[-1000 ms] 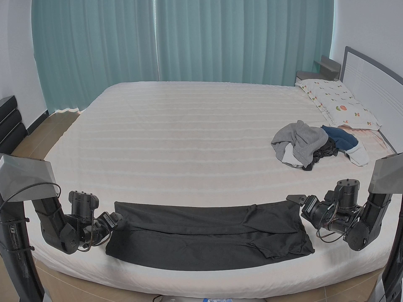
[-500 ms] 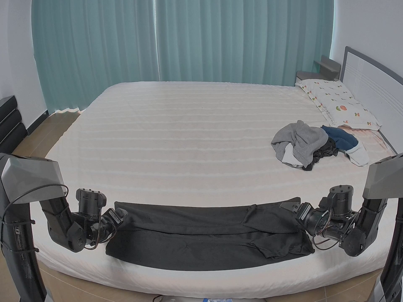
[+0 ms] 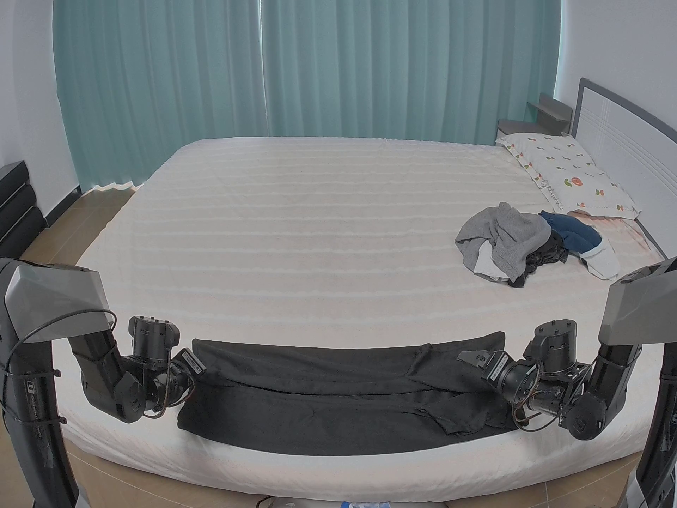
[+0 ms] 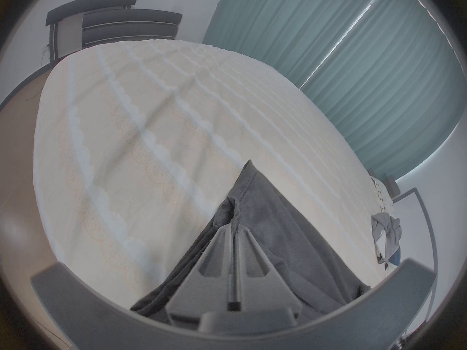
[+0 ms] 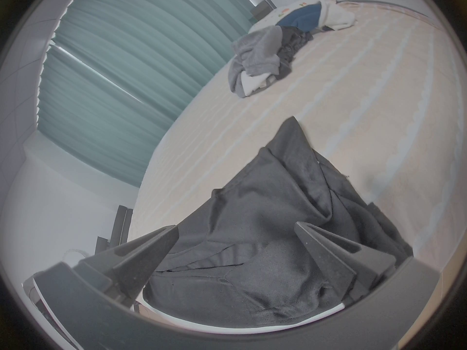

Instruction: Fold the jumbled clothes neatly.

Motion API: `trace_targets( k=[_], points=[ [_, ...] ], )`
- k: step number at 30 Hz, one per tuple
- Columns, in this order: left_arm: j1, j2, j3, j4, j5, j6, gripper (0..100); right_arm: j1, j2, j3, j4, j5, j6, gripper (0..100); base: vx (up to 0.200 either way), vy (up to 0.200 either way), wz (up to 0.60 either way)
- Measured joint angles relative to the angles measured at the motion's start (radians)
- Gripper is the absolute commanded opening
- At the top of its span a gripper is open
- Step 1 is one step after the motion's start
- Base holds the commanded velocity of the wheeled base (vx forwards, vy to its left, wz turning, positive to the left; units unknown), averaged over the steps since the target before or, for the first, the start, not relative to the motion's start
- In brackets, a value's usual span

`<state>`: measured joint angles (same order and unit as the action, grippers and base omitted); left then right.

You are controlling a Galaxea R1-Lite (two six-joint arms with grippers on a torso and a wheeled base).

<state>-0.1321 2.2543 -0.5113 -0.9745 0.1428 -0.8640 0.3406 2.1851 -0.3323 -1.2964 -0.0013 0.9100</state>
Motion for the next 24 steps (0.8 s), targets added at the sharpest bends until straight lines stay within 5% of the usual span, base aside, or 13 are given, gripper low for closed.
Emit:
trace_targets(
  k=[11,24],
  points=[
    [0.000,-0.064,-0.011,-0.001,0.003,-0.059,0,0.032,0.002,-0.094,0.225,-0.003,0.129,100,0.000,0.000,0.00],
    [0.002,-0.086,-0.018,-0.013,0.002,-0.069,0,0.025,0.030,-0.161,0.280,-0.039,0.143,100,0.000,0.000,0.00]
  ],
)
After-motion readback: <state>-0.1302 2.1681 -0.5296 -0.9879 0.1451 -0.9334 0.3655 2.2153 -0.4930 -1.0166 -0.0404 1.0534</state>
